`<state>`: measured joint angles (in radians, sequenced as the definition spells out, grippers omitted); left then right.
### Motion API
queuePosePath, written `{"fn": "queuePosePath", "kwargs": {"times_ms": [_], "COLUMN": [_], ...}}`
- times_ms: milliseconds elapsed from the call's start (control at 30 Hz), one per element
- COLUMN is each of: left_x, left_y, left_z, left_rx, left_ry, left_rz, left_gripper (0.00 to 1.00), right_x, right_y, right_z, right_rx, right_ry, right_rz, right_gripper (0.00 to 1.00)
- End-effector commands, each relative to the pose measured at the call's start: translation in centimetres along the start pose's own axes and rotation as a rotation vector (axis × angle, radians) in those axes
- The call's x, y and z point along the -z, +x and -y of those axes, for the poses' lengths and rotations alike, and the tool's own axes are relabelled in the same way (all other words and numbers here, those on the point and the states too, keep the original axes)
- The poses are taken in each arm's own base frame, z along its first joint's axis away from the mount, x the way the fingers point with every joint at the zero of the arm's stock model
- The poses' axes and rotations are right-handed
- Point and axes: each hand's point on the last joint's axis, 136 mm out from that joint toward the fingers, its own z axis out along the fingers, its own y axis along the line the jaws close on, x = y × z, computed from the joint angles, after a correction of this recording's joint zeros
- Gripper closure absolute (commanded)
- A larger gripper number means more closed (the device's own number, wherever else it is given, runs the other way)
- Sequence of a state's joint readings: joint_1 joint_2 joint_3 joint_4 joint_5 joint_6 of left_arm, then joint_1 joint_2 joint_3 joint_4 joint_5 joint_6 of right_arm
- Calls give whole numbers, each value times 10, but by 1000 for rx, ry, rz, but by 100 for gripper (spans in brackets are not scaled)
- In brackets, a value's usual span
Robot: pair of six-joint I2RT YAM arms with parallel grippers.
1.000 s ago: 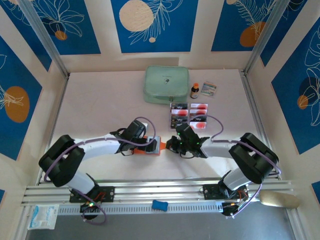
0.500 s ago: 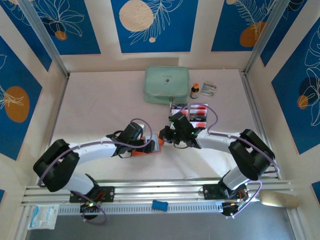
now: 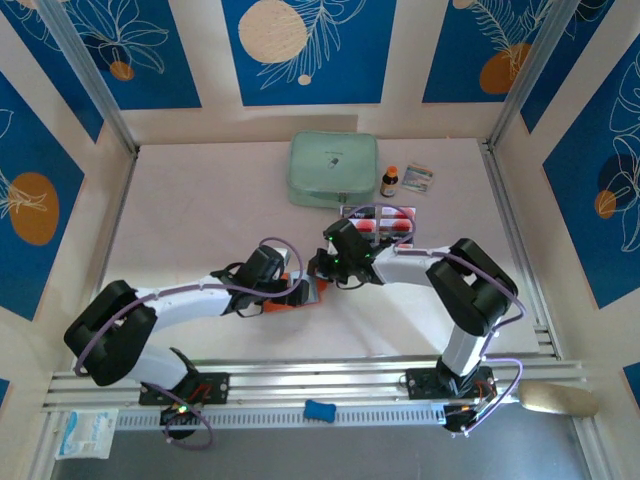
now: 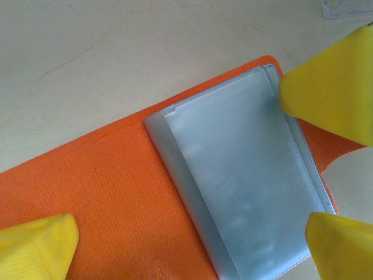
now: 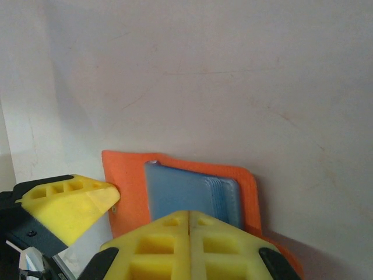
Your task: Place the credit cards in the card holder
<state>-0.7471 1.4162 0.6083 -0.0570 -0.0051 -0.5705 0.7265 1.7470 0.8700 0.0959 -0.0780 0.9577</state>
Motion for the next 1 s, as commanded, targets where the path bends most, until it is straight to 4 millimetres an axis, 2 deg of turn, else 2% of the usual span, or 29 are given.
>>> {"fn": "queuePosePath", "kwargs": {"times_ms": [0,133,267,667,967], "left_x": [3,2,1,-2,-1], "left_y": [-3,-1,1,17,16], "left_z": [-6,-10,-15,-42,-40], "left_rx": [18,22,28,34,31], "left_ry": [-11,-28,-49,-170,-151], "left_rz": [24,22,17,-20,1], "left_gripper": [0,0,0,1,0], "right_x": [-7,-16,-23,-29,-36], "right_y": [6,10,15,19,24], "right_z": [7,13,9,2,2], "right_rx": [5,-12,-22,-35,-41], "right_ry": [22,21,-6,-39,-39], "right_rz": [-42,-69,-93,-108,-129], "right_gripper": [100,100,100,100,100]}}
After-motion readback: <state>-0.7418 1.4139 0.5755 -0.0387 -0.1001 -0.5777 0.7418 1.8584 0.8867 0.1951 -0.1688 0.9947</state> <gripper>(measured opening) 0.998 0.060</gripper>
